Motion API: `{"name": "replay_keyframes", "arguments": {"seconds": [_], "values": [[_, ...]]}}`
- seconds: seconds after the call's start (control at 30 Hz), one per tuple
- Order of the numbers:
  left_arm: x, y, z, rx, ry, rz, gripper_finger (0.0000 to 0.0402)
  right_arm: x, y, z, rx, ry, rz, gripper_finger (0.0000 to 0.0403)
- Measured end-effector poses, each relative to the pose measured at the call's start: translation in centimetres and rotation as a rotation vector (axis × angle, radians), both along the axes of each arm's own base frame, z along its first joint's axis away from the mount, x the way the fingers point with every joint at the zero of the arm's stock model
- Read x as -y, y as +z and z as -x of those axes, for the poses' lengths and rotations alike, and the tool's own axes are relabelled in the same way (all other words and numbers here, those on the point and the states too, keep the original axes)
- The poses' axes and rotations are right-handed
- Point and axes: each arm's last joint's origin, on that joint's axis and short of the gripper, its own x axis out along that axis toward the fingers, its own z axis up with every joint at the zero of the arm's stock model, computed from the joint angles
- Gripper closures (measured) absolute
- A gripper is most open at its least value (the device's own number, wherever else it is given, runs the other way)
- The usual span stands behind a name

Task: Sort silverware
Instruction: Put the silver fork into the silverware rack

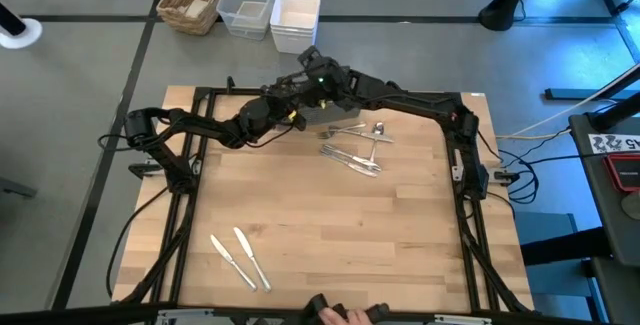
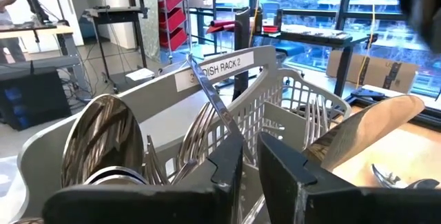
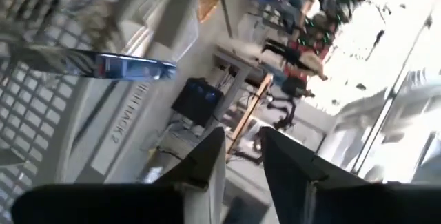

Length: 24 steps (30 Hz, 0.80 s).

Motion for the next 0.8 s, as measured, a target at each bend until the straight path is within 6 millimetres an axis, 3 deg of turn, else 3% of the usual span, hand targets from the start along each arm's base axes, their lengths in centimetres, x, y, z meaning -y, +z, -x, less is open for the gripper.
{"name": "replay_keyframes", "arguments": {"seconds": [0.2, 0.33, 0.63, 0.8], "values": [[0.0, 0.0, 0.0, 0.051, 0.004, 0.037, 0.0361, -0.8, 3.1, 2.3, 0.216, -0.085, -0.132, 0.0308], [0.1, 0.1, -0.1, 0.076, -0.031, 0.058, 0.0361, -1.0, 3.9, 4.5, 0.345, -0.151, -0.363, 0.0308], [0.4, 0.2, -0.4, 0.146, -0.175, 0.135, 0.0361, 1.4, 1.6, 7.9, 0.522, -0.495, -0.995, 0.0308], [0.5, 0.1, -0.4, 0.148, -0.175, 0.146, 0.0361, 2.8, 1.0, 8.8, 0.545, -0.585, -1.133, 0.0308]]}}
